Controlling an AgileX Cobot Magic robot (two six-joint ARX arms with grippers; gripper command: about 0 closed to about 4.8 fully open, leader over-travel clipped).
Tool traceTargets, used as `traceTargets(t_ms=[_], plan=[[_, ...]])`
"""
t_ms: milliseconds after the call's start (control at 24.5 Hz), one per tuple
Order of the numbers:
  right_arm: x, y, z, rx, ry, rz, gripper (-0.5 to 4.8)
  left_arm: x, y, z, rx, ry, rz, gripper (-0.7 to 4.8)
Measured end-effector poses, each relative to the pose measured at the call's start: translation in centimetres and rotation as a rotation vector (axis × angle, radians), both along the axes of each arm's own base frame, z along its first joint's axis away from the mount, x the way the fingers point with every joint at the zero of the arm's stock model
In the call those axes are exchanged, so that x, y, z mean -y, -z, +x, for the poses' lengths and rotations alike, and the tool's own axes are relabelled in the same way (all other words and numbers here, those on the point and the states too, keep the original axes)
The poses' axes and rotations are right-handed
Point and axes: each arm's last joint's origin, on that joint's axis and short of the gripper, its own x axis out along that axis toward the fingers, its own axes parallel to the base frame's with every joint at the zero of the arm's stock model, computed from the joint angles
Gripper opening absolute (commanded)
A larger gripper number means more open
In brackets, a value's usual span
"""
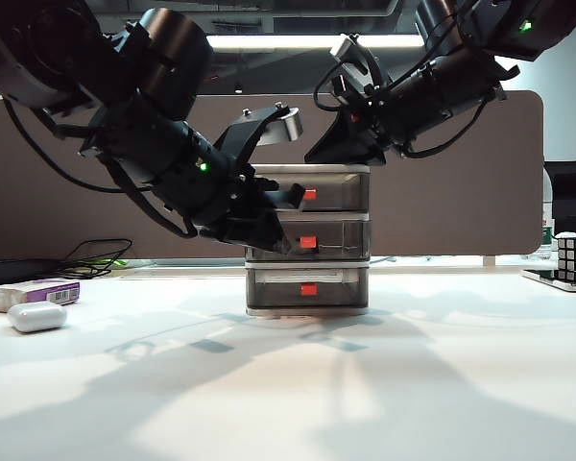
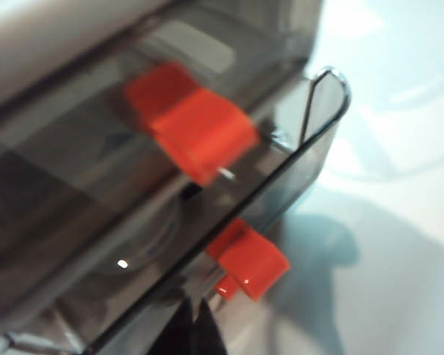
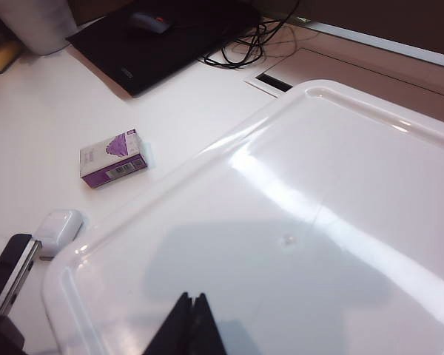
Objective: Open the second layer of the drawer on the table, pick up the transparent tape on the table and put it in, and finally close the drawer.
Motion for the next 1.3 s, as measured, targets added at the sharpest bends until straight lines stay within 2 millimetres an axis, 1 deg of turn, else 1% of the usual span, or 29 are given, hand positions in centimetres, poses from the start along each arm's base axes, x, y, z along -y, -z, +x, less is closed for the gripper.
traceTargets(t_ms=[163,326,367,448,530,611,692,774,855,896,978,1018,1059,1100,1181,1222,1263,1304], plan=[[0.0,0.0,0.0,0.001,-0.001,-0.002,-0.05,-0.1,0.0,0.3,0.037,-0.082,0.01,-0.05],[0.0,0.0,0.0,0.001,0.0,-0.003,-0.05,-0.1,-0.2,0.5,0.065,-0.105,0.003,-0.05],[0.0,0.0,0.0,0.001,0.0,-0.003,-0.05,0.0,-0.2,0.4,0.061,-0.09,-0.004,-0.05],[0.0,0.0,0.0,0.0,-0.01,0.002,-0.05,-0.3,-0.6,-0.2,-0.017,0.003,-0.008,-0.05],[0.0,0.0,-0.1,-0.006,-0.03,0.01,-0.05,-0.7,-1.7,-1.3,-0.067,0.046,0.002,-0.05],[0.0,-0.1,-0.2,-0.013,-0.032,0.01,-0.05,-1.2,-3.2,-2.7,-0.05,0.058,0.017,-0.05],[0.5,-1.1,-1.6,-0.039,-0.026,-0.035,-0.05,-4.0,-5.7,-6.4,0.03,0.013,0.006,-0.05],[1.0,-2.9,-2.7,-0.002,0.007,-0.069,-0.05,-5.4,-7.0,-8.0,0.082,-0.029,-0.029,-0.05],[1.7,-5.6,-4.7,0.061,0.029,-0.073,-0.05,-7.3,-8.0,-10.2,0.131,-0.086,-0.052,-0.05],[2.1,-6.6,-5.7,0.089,0.031,-0.066,-0.05,-7.9,-8.2,-11.2,0.144,-0.093,-0.061,-0.05],[2.9,-8.0,-7.9,0.141,0.046,-0.056,-0.05,-9.1,-8.5,-12.9,0.164,-0.102,-0.084,-0.05],[3.4,-8.2,-9.2,0.156,0.064,-0.057,-0.05,-9.7,-8.4,-13.8,0.172,-0.105,-0.109,-0.05],[4.3,-7.7,-11.9,0.156,0.086,-0.058,-0.05,-11.0,-7.5,-15.7,0.169,-0.116,-0.146,-0.05],[5.1,-7.2,-14.0,0.148,0.1,-0.047,-0.05,-12.2,-6.7,-17.3,0.167,-0.128,-0.198,-0.05],[5.8,-6.6,-16.2,0.173,0.132,-0.019,-0.05,-13.1,-6.5,-18.7,0.205,-0.145,-0.294,-0.05],[6.6,-5.7,-18.6,0.183,0.162,-0.007,-0.05,-14.2,-5.8,-20.0,0.231,-0.184,-0.364,-0.05],[7.0,-5.3,-19.6,0.179,0.173,0.001,-0.05,-14.6,-5.5,-20.5,0.245,-0.202,-0.385,-0.05],[7.4,-4.1,-20.9,0.186,0.196,0.019,-0.05,-15.4,-5.1,-21.4,0.292,-0.236,-0.437,-0.05]])
